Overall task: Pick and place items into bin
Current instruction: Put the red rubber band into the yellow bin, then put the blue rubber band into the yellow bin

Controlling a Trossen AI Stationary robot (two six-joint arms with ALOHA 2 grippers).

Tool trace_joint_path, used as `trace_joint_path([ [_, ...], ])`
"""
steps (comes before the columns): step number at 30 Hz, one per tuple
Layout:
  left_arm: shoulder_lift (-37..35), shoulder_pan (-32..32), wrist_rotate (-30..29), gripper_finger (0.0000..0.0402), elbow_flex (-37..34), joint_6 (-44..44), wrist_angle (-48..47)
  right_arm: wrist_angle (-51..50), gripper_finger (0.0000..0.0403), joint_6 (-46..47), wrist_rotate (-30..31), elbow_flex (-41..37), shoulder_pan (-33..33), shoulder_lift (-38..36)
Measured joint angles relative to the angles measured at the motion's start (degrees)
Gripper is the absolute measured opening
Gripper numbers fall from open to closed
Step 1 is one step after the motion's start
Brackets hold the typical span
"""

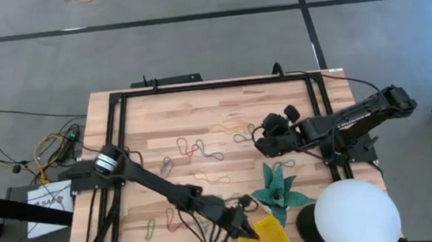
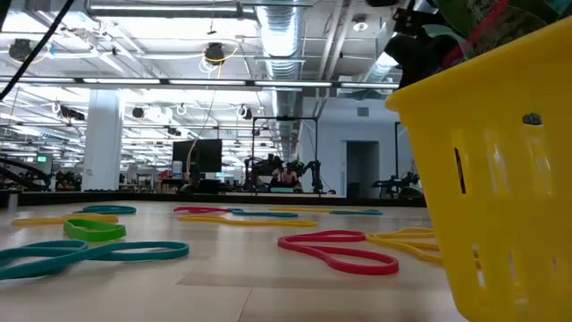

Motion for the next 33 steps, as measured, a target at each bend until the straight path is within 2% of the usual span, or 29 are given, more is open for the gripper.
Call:
trace_joint_path([
  [5,4.97,-0.33,-0.58,0.0,4.64,-1.81,-2.17,0.0,0.0095,3.97,-0.02,0.0,2.51,0.01],
  [12,7.84,-0.1,-2.25,0.0003,5.71,-2.49,-5.25,-0.09,0.0095,5.37,0.05,0.0,6.18,0.02],
  [20,7.69,1.4,-3.43,0.0058,5.7,-2.52,-7.8,-0.14,0.0095,5.38,0.26,0.0,7.29,0.04],
  [24,7.68,2.18,1.33,0.0094,5.7,-3.15,-7.99,-1.78,0.0095,7.58,-0.95,-0.02,7.29,0.04],
  [29,5.25,4.0,10.34,0.0121,5.68,-5.13,-11.59,-11.51,0.0095,16.62,-3.63,-0.04,7.33,0.04],
  [33,0.04,5.54,10.38,0.0122,5.7,-2.84,-18.99,-18.02,0.0095,23.59,-5.63,-0.04,7.44,0.04],
])
